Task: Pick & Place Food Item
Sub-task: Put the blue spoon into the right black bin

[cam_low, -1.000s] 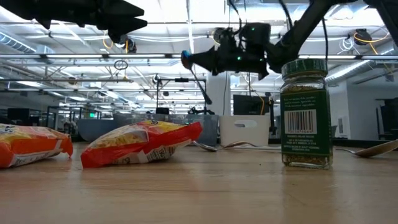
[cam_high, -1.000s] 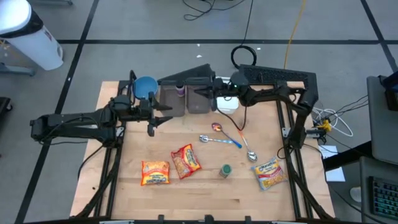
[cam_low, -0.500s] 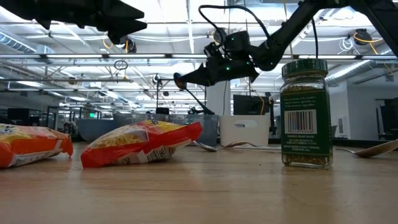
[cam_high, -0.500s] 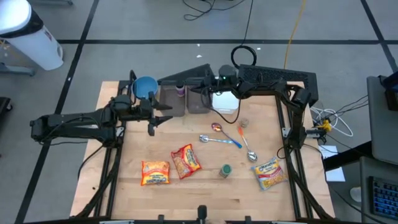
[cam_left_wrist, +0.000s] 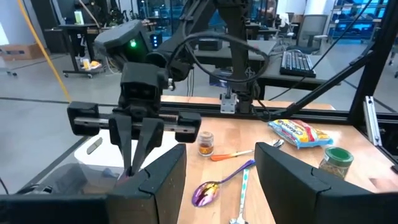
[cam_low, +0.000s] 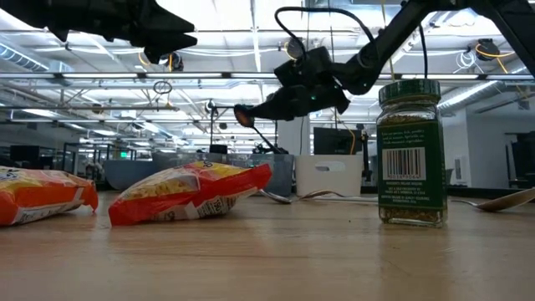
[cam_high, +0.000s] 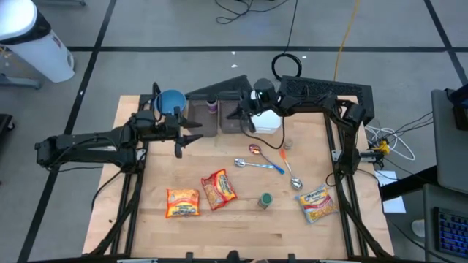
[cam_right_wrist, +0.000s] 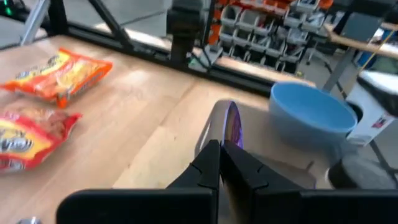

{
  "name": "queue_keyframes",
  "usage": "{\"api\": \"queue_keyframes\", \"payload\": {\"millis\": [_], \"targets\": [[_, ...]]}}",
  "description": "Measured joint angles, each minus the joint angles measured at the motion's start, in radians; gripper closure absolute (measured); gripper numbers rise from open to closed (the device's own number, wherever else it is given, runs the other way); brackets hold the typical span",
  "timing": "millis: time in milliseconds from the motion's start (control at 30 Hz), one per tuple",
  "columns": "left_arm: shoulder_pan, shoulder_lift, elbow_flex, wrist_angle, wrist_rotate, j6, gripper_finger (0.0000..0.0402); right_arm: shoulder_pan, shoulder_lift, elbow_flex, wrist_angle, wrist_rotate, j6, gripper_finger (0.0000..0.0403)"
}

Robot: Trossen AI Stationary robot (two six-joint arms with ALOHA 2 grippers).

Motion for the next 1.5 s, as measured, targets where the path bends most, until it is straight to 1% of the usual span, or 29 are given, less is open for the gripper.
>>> {"api": "queue_keyframes", "payload": {"millis": [133,267,333,467,600,700,867,1000,1167,1333,1433,1500], "targets": [[0.0,0.0,0.0,0.001,-0.016,0.001,0.0204,-0.008,0.0,-0.001,-0.028,-0.004,-0.002,0.0403],[0.0,0.0,0.0,0.001,-0.023,0.0,0.0204,-0.029,0.0,-0.001,-0.058,-0.049,-0.001,0.0403],[0.0,0.0,0.0,0.001,-0.023,-0.001,0.0204,-0.036,0.0,-0.001,-0.061,-0.052,0.016,0.0403],[0.0,0.0,0.0,0.001,-0.037,0.001,0.0204,-0.033,-0.007,-0.001,-0.003,-0.058,0.044,0.0403],[0.0,0.0,0.0,0.001,-0.048,0.002,0.0204,-0.027,-0.027,0.005,0.091,-0.103,0.085,0.0403],[0.001,0.0,0.0,0.001,-0.046,0.002,0.0204,-0.028,-0.023,0.003,0.092,-0.108,0.112,0.0403],[0.005,0.0,0.0,0.0,-0.044,0.01,0.0204,-0.021,-0.012,0.003,0.038,-0.1,0.046,0.0403],[0.005,0.0,0.0,0.0,-0.045,0.016,0.0204,-0.018,0.017,0.002,0.031,-0.098,0.044,0.0403],[0.005,0.0,0.0,-0.001,-0.045,0.016,0.0204,-0.041,0.054,0.002,0.033,-0.068,0.097,0.0403],[0.005,0.0,0.0,-0.002,-0.048,0.024,0.0204,-0.071,0.054,0.003,0.039,-0.002,0.172,0.0403],[0.005,0.0,0.0,-0.002,-0.049,0.026,0.0204,-0.09,0.054,0.003,0.01,0.033,0.206,0.0403],[0.005,0.0,0.0,-0.002,-0.049,0.027,0.0204,-0.1,0.054,0.003,-0.016,0.036,0.208,0.0403]]}}
